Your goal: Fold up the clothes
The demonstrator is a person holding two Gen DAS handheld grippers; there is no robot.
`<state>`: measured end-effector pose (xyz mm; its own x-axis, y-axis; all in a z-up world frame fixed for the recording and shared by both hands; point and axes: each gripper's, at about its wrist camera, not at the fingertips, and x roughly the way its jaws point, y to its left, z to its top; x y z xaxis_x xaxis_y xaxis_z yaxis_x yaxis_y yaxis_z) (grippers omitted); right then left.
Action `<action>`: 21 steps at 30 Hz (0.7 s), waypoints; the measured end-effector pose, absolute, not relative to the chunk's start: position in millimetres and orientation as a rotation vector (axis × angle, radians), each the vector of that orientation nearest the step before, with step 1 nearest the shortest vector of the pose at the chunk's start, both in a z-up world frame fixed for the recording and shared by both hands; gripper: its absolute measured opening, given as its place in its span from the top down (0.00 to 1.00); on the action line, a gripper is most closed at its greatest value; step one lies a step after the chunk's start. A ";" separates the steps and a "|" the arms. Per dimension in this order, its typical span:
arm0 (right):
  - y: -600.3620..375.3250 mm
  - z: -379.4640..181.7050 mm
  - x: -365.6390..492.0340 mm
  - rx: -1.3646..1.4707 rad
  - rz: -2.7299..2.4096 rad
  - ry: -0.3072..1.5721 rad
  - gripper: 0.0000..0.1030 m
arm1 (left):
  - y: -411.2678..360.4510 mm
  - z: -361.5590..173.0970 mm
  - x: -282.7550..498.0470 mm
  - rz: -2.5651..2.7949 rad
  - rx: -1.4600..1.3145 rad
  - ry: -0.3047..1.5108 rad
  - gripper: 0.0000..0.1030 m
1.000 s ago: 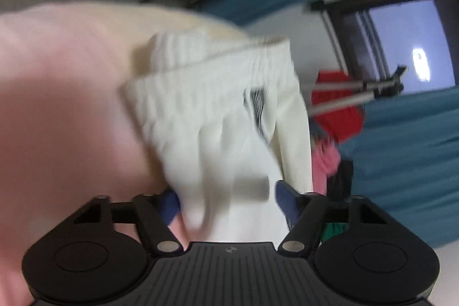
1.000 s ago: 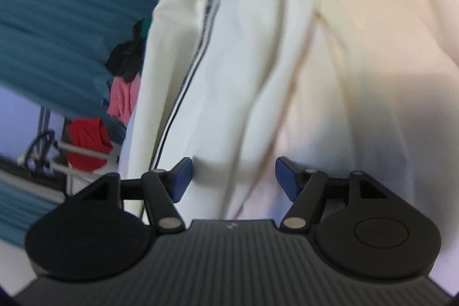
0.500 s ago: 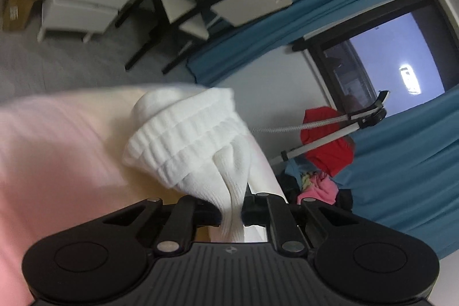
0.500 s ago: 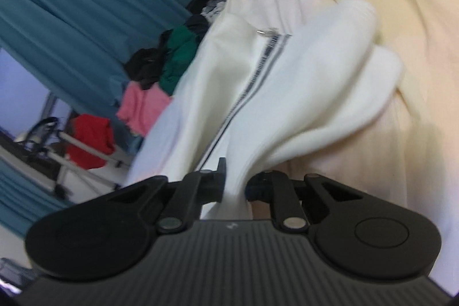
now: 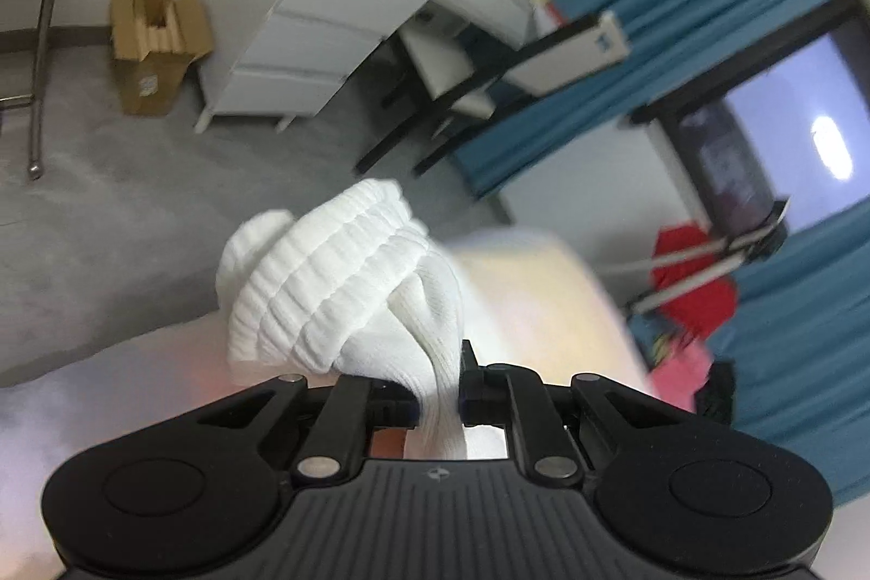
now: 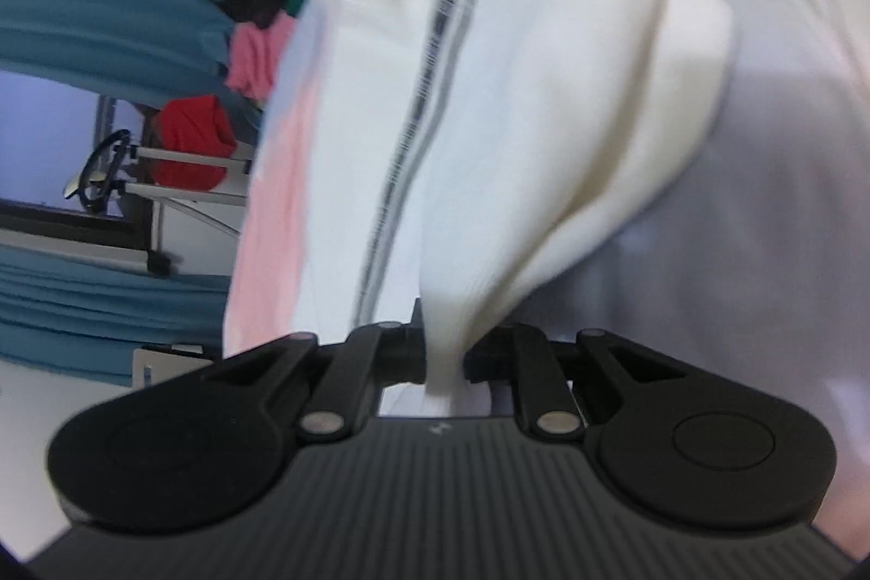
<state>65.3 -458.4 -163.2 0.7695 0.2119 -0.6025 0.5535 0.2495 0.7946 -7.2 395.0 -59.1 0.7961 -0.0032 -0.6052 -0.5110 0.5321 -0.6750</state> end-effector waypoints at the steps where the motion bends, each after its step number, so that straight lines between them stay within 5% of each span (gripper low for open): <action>1: -460.7 -167.2 60.9 1.364 -0.253 0.697 0.83 | 396.9 -66.2 -10.1 0.329 -0.961 0.622 0.86; 5: -472.9 -179.0 46.8 1.517 -0.251 0.653 0.74 | 392.0 -82.9 -28.0 0.302 -0.924 0.640 0.69; 8: -483.1 -178.8 23.7 1.548 -0.325 0.584 0.51 | 372.5 -79.9 -30.7 0.282 -0.813 0.682 0.48; 12: -497.2 -185.2 8.7 1.623 -0.306 0.492 0.47 | 336.7 -62.0 -44.9 0.262 -0.612 0.694 0.13; 21: -505.0 -192.3 29.3 1.605 -0.324 0.457 0.47 | 226.0 -6.7 -56.9 0.185 -0.312 0.574 0.02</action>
